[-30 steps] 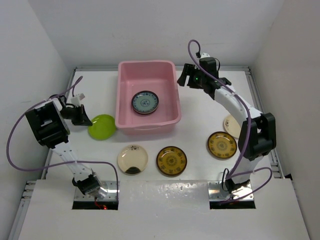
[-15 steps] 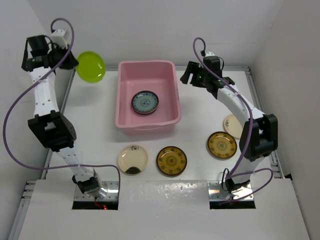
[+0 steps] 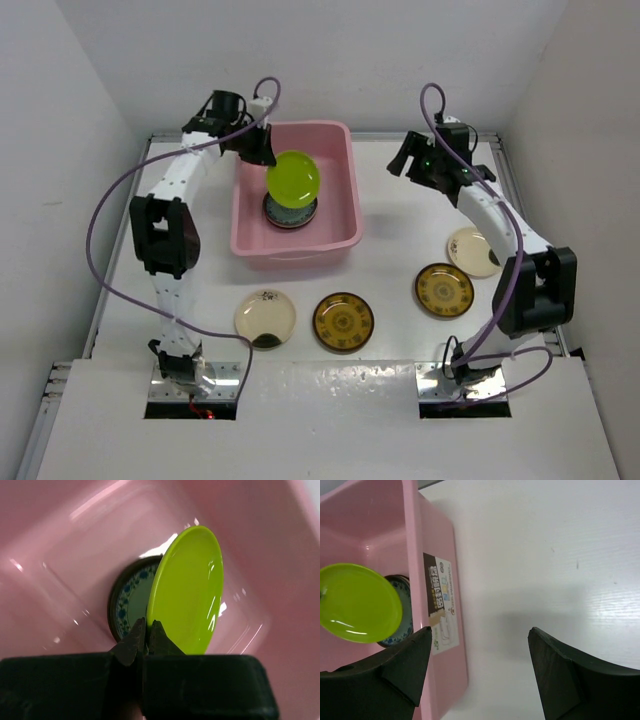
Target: Place the plates into the plastic bin on the countertop
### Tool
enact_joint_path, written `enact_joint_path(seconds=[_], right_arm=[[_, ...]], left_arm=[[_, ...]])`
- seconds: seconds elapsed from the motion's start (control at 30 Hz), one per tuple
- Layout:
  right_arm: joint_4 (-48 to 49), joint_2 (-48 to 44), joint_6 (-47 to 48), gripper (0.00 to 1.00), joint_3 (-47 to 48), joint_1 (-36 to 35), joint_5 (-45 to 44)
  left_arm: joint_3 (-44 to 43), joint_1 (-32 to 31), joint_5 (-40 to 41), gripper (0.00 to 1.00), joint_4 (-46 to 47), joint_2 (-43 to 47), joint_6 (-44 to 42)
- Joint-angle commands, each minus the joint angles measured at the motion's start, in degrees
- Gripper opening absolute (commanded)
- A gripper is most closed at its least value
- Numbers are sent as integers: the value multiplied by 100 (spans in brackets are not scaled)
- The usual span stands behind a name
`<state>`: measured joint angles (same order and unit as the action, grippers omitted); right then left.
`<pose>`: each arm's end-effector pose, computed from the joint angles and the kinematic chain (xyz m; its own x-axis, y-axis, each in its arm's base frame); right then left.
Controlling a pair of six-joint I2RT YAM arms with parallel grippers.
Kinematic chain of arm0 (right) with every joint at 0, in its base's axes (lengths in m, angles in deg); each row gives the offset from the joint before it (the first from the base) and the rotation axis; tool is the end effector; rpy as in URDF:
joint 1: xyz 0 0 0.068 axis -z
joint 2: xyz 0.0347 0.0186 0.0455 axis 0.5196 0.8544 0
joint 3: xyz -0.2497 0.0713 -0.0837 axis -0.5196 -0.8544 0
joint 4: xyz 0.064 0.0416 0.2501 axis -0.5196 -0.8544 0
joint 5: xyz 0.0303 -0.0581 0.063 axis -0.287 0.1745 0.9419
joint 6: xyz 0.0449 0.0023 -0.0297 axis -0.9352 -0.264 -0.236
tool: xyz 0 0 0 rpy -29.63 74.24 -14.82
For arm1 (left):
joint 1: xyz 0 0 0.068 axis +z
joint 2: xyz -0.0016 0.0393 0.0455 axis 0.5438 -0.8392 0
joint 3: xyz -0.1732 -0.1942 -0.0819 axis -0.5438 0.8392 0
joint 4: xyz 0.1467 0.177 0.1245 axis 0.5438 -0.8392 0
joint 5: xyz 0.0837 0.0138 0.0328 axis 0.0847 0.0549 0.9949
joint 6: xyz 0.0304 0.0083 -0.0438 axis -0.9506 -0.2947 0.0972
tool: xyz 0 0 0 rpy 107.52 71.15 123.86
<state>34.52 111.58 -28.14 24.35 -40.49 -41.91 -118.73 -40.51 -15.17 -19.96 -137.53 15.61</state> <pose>0.3723 0.0623 0.2964 -0.5626 0.4808 -0.6725 0.1323 0.8554 0.5008 0.4656 -0.0803 0.3171 -0.6608 0.1481 -0.7358 0.5222 0.7949 -0.3089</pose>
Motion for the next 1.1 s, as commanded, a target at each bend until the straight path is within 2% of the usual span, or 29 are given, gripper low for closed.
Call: enact_joint_path(seconds=[0.0,0.2,0.3,0.33,0.43,0.6,0.67,0.8,0.9,1.07], right_arm=[[-81,-433,69,77,-207,31,-10],[-266,-617,104,77,-436,32,16],[-205,-635,130,78,-515,40,323],[-326,-644,208,80,-585,23,393],[-485,-688,534,81,-726,-162,693],[-626,-1004,754,81,-1077,-390,693],[-626,-1145,719,81,-1226,-487,675],[-757,-1233,648,81,-1359,-575,737],[-889,-1268,614,79,-1596,-715,842],[-680,-1557,464,72,-2543,-917,1878]], left_arm=[[46,-7,101,0,19,72,74],[477,-122,-118,0,19,19,21],[548,-174,118,24,19,19,-32],[548,-174,197,41,19,19,-93],[426,-174,382,57,19,19,-207],[-110,-289,514,68,19,124,-462],[-260,-341,514,78,19,177,-594],[-375,-394,514,80,19,423,-848],[-51,-333,514,80,19,792,-963],[284,89,1075,78,-464,1424,-963]])
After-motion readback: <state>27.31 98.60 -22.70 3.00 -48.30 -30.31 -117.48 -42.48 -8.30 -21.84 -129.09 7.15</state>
